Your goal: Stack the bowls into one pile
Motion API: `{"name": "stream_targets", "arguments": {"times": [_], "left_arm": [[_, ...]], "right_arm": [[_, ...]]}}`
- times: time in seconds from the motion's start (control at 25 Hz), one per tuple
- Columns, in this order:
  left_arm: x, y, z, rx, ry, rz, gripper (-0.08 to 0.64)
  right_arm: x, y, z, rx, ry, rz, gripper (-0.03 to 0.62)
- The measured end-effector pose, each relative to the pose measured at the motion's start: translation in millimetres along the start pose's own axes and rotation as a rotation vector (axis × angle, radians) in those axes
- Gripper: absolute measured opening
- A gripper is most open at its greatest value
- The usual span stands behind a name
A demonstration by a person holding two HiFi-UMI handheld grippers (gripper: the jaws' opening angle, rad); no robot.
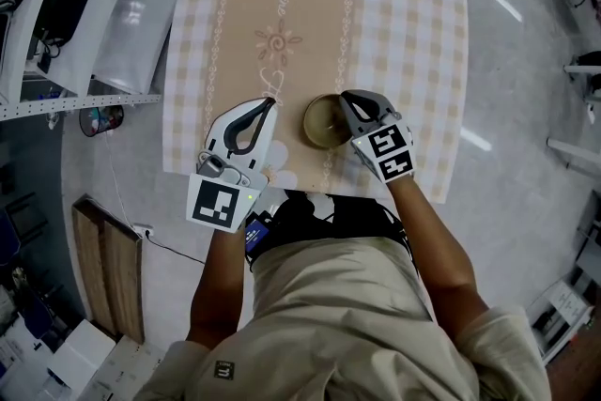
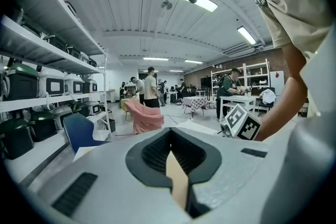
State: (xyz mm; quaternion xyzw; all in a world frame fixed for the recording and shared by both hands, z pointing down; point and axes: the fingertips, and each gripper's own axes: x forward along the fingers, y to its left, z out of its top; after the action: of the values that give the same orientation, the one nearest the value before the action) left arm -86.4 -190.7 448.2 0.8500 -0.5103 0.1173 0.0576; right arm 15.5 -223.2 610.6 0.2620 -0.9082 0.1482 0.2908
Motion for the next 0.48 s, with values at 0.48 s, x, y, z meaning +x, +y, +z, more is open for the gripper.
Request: {"name": "stream_targets", "arguments": {"times": [0.48], "left_arm": [[-17,4,2,0.008,0.005,0.005,0.008]], "right_arm": [[21,15,0,-0.025,0.035,0.011,0.008]]}}
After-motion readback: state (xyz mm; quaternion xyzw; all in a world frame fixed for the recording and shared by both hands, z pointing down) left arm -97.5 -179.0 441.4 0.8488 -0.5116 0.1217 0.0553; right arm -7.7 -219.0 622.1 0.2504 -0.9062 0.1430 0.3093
